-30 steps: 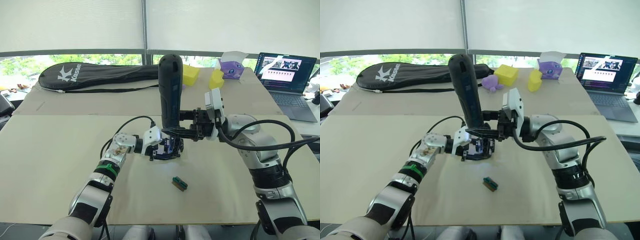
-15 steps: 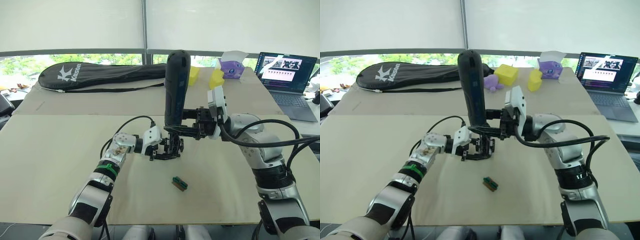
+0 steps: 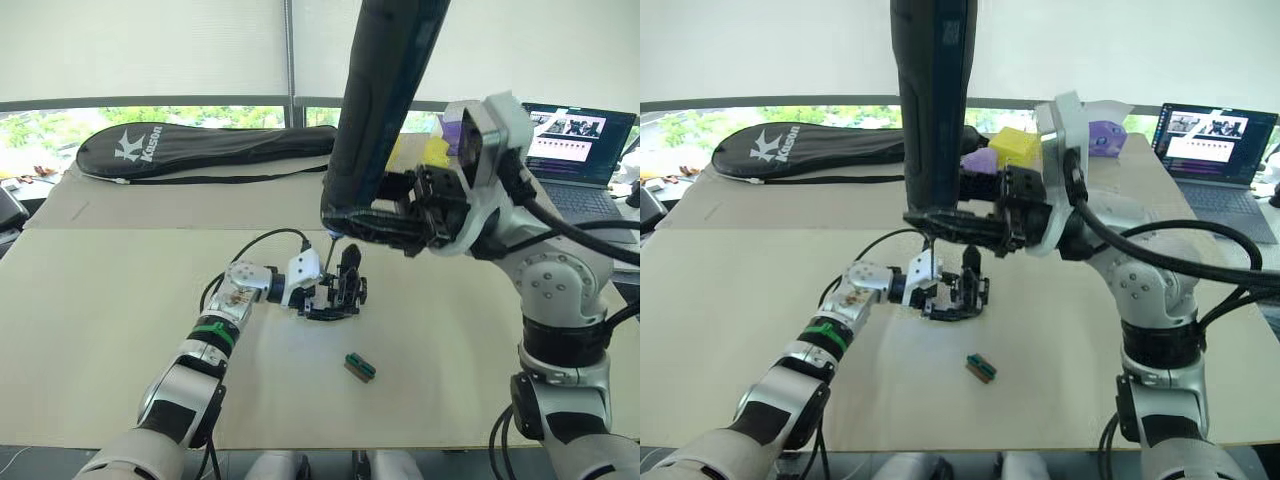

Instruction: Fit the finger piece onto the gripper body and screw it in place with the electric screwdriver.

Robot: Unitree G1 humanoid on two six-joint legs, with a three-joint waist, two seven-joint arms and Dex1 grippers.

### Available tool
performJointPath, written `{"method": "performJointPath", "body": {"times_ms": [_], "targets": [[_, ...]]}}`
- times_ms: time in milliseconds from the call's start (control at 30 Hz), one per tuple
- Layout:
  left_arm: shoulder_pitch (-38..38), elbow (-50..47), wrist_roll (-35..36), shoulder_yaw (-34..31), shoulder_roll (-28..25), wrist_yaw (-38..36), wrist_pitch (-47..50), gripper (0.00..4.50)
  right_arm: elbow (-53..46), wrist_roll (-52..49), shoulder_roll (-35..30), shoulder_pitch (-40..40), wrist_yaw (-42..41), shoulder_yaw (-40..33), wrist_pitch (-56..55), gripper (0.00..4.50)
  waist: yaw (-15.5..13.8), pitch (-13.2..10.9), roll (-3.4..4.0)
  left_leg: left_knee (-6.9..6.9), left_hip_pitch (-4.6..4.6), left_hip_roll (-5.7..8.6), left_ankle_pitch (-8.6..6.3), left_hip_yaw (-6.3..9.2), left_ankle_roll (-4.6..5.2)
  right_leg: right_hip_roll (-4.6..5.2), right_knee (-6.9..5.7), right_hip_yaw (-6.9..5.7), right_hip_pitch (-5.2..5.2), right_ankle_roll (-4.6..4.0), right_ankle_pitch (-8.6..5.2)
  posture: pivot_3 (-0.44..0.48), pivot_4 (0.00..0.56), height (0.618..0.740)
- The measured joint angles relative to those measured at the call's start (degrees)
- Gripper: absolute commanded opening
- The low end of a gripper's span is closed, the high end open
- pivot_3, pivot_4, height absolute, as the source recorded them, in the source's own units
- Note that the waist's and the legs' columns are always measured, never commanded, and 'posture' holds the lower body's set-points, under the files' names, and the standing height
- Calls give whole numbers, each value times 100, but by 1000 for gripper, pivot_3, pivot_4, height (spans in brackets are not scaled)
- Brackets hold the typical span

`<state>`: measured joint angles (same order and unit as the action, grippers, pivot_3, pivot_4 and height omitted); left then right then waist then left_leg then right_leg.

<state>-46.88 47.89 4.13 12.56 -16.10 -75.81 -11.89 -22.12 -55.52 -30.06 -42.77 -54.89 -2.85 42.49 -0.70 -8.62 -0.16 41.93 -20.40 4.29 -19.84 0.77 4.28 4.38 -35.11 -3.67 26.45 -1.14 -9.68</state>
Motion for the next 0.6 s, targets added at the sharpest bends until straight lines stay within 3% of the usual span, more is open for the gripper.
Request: {"method": "performJointPath", "body": {"times_ms": [133, 367, 500, 600], "targets": [[70, -490, 82, -16, -416, -404, 164, 4500, -299, -184, -247, 387, -126, -22, 60, 1918, 4, 0, -1, -2, -2, -1, 0, 1, 0, 0, 0, 0, 3, 0, 0, 0, 150, 740], [883, -3089, 805, 147, -1230, -1482, 1548, 4500, -1116, -155, -589, 1496, -244, -43, -41, 1918, -25, -1, 1, -5, 0, -2, -3, 6, 4, 1, 7, 2, -6, 0, 0, 0, 150, 740], [1304, -4075, 1000, 524, -1248, -1623, 1858, 4500, -1400, 318, -669, 2198, -268, -16, -445, 1918, -90, -2, 2, 5, 11, 0, -6, 6, 9, 2, 13, 3, -22, 1, -1, 0, 150, 740], [1473, -4133, 956, 744, -1191, -1570, 1825, 4500, -1500, 631, -676, 2619, -302, 28, -670, 1918, -83, -2, 1, 5, 12, -1, -6, 2, 9, -1, 10, 7, -18, 1, -1, 0, 150, 740]]}}
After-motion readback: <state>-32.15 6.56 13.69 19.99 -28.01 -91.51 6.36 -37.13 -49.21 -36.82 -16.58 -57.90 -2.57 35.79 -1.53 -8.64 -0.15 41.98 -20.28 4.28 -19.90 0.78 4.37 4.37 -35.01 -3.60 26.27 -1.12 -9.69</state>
